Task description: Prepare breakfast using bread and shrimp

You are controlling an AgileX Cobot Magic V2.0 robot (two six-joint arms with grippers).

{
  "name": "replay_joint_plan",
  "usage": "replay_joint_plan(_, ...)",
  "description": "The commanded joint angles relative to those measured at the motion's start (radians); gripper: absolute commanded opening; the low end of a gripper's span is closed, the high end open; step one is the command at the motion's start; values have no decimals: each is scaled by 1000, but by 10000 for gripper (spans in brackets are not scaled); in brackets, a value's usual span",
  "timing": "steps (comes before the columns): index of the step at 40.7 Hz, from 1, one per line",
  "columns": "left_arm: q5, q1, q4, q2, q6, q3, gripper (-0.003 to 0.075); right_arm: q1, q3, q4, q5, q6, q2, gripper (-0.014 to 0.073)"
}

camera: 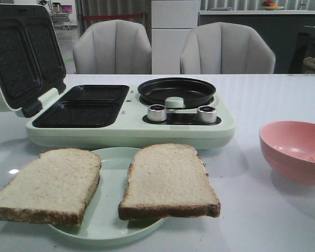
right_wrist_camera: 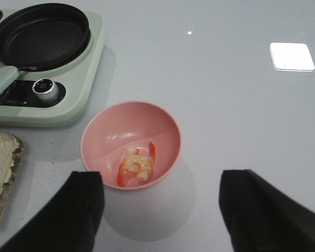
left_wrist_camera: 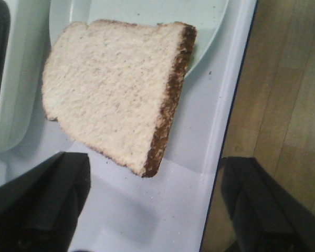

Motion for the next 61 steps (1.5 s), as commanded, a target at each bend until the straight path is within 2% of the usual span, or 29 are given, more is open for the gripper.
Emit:
replay_joint_plan(1,-77,-8,102,60,-65,-32,551,0,-27,-4,-78,0,10,569)
replay_joint_plan(12,-33,-8,357,250,-332,-104,538,0,-27,-4,-78,0,10,569)
replay_joint_plan(17,27,-8,411,319,-367,-133,528,0,-27,-4,-78,0,10,569)
replay_joint_plan(24,45,-8,432,374,-367,-150,526,0,-27,-4,-78,0,10,569)
replay_joint_plan(30,45,-8,434,386,-367,-150,432,0,-27,-4,-78,0,10,569)
replay_joint_plan(44,47,-8,420,391,-367,-150,92,0,-27,-4,-78,0,10,569)
replay_joint_plan(61,139,-9,360,277,-367,-212,98,0,-27,-4,-78,0,10,569)
